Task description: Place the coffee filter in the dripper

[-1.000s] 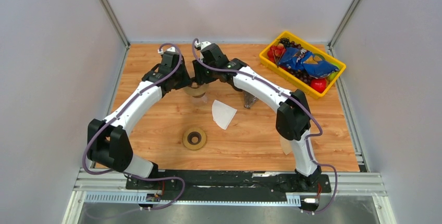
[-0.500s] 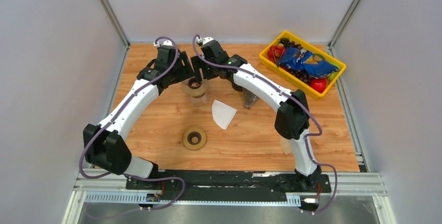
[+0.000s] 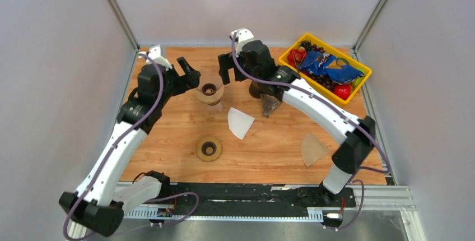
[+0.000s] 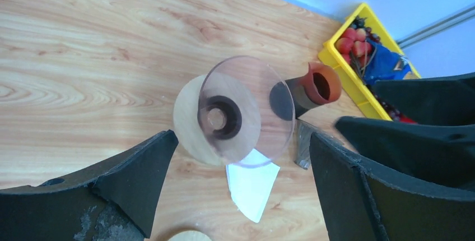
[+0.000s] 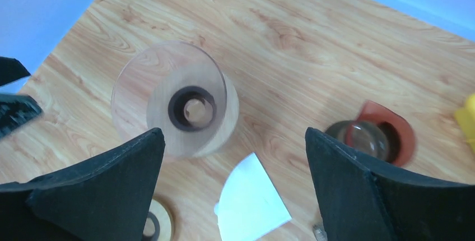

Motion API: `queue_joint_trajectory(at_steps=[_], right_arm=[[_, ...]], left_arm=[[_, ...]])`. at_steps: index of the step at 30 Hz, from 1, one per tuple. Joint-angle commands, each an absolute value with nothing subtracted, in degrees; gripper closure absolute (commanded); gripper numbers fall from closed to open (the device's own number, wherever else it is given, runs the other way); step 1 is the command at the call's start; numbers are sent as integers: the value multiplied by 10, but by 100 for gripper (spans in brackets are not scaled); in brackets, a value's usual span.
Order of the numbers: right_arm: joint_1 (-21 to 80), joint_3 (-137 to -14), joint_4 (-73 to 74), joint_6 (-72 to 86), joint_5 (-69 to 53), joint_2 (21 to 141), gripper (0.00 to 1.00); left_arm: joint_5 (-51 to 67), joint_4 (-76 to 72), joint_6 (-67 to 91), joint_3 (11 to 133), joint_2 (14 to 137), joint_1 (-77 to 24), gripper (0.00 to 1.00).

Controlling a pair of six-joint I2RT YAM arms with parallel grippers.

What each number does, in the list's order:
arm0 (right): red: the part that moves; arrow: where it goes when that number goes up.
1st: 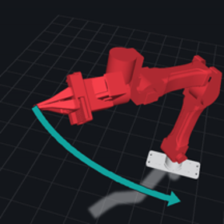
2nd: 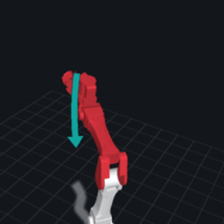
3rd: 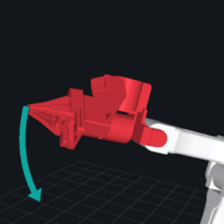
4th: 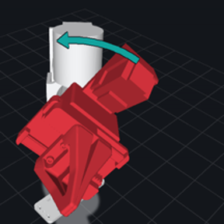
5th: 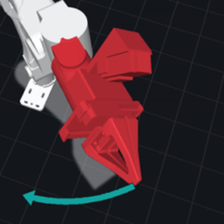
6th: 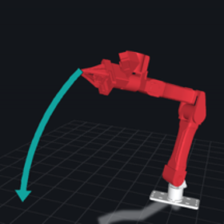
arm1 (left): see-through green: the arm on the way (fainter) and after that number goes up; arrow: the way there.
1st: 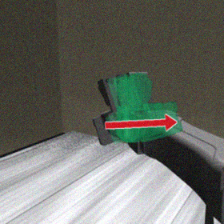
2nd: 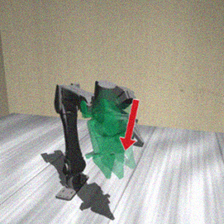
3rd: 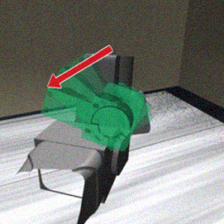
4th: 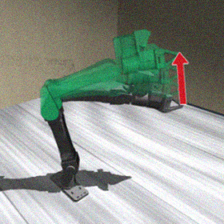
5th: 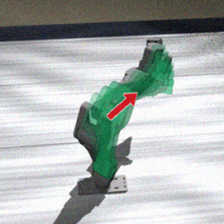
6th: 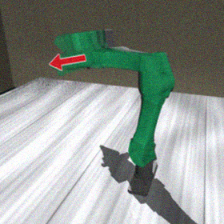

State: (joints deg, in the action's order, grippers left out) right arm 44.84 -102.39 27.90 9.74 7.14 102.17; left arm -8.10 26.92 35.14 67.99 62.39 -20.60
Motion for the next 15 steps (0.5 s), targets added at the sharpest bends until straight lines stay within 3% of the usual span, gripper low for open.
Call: queue_joint_trajectory(at_steps=[1, 7, 15], right_arm=[[450, -894, 188, 67, 133, 898, 0], [447, -689, 156, 112, 214, 770, 0], [447, -537, 129, 128, 120, 729, 0]], left_arm=[[-90, 227, 341, 595, 520, -208, 0], [-151, 189, 385, 446, 381, -208, 0], [-230, 241, 425, 329, 291, -208, 0]])
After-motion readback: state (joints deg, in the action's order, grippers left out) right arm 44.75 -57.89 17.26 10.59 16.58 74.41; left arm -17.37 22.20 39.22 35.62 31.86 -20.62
